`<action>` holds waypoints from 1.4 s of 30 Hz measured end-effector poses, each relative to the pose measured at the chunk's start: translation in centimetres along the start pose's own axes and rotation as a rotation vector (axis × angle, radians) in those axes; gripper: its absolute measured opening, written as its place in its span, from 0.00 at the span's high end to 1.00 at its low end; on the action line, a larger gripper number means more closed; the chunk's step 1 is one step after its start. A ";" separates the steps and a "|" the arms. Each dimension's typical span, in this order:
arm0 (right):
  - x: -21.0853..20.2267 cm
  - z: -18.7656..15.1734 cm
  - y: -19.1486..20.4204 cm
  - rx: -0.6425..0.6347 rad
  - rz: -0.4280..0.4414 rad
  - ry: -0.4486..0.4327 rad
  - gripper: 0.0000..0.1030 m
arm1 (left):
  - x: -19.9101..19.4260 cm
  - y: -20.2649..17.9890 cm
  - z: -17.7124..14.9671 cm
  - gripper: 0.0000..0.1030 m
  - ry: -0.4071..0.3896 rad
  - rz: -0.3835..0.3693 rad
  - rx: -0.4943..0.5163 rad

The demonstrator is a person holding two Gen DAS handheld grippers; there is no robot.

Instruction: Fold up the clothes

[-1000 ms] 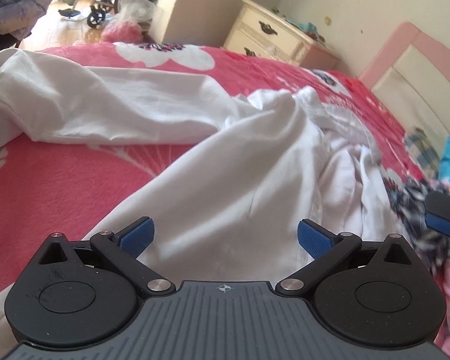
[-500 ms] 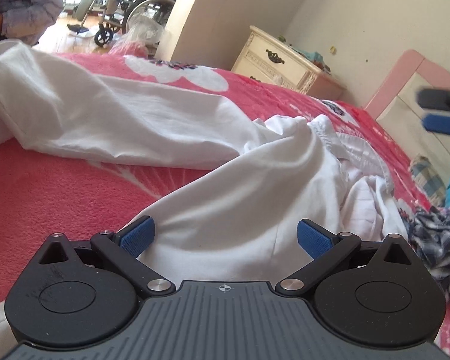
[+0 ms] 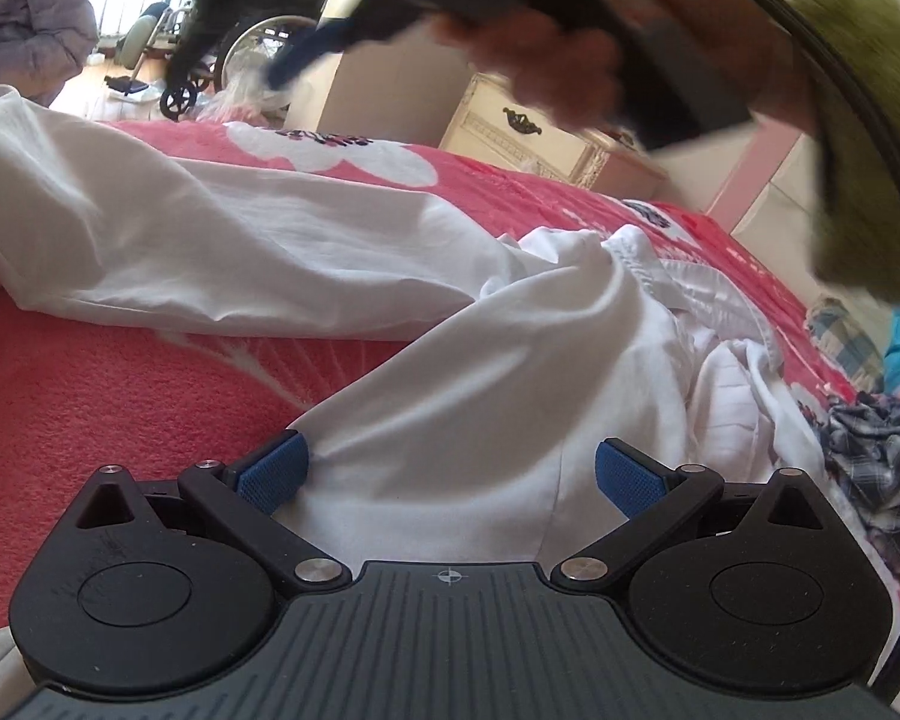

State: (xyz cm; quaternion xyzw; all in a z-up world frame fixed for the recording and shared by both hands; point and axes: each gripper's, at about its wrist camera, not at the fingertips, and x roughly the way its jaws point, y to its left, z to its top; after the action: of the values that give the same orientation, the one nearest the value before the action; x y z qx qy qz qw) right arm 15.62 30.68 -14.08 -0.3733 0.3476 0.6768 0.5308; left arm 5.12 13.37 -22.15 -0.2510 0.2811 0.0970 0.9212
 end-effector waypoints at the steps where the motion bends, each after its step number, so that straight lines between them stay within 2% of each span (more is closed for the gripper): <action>1: 1.7 0.8 0.6 -0.041 0.008 0.041 0.24 | 0.1 0.1 0.0 0.00 -0.006 -0.007 -0.004; 4: 5.2 1.2 2.4 -0.105 -0.026 0.118 0.24 | 0.5 0.1 -0.3 0.00 -0.024 -0.014 0.008; 6: 5.0 0.4 3.5 -0.123 -0.066 0.106 0.27 | 0.5 0.0 -0.3 0.00 -0.027 -0.013 0.017; 7: 4.5 -0.1 3.9 -0.109 -0.068 0.100 0.46 | 0.5 -0.1 -0.3 0.00 -0.028 -0.012 0.021; 8: 3.9 -0.5 4.2 -0.097 -0.077 0.101 0.71 | 0.4 -0.1 -0.3 0.00 -0.029 -0.013 0.018; 9: 3.1 -0.8 4.4 -0.085 -0.090 0.107 1.00 | 0.4 -0.1 -0.2 0.00 -0.029 -0.014 0.013; 11: 1.1 -1.3 4.2 -0.048 -0.134 0.081 0.99 | 0.5 0.0 0.0 0.00 -0.031 -0.019 -0.014; 17: -7.9 0.7 -1.8 0.145 -0.299 -0.203 0.99 | 0.4 0.2 0.5 0.00 -0.033 -0.038 -0.067; 21: -11.2 1.8 -4.8 0.210 -0.391 -0.345 0.99 | 0.3 1.1 1.0 0.00 -0.024 -0.064 -0.158; 27: -12.7 2.2 -7.5 0.290 -0.453 -0.533 0.99 | -0.2 1.4 1.3 0.00 -0.052 -0.052 -0.189; 33: -11.7 2.8 -10.9 0.360 -0.435 -0.670 0.99 | -0.4 2.2 1.0 0.00 -0.065 -0.046 -0.210; 38: -8.7 2.1 -13.4 0.430 -0.434 -0.708 0.99 | -0.4 1.9 0.7 0.00 -0.070 -0.028 -0.189; 40: -7.5 1.7 -14.4 0.456 -0.420 -0.693 0.98 | -0.4 1.7 0.7 0.00 -0.075 -0.022 -0.180; 41: -6.8 1.6 -14.8 0.464 -0.402 -0.662 0.95 | -0.4 1.7 0.6 0.00 -0.079 -0.018 -0.178; 42: -6.2 1.3 -15.0 0.475 -0.394 -0.623 0.86 | -0.4 1.7 0.5 0.00 -0.081 -0.016 -0.175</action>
State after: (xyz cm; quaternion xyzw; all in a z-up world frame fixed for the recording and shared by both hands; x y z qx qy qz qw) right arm 31.10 31.86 -9.12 -0.0780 0.2389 0.5444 0.8003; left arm 4.47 15.09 -22.22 -0.3284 0.2320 0.1240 0.9072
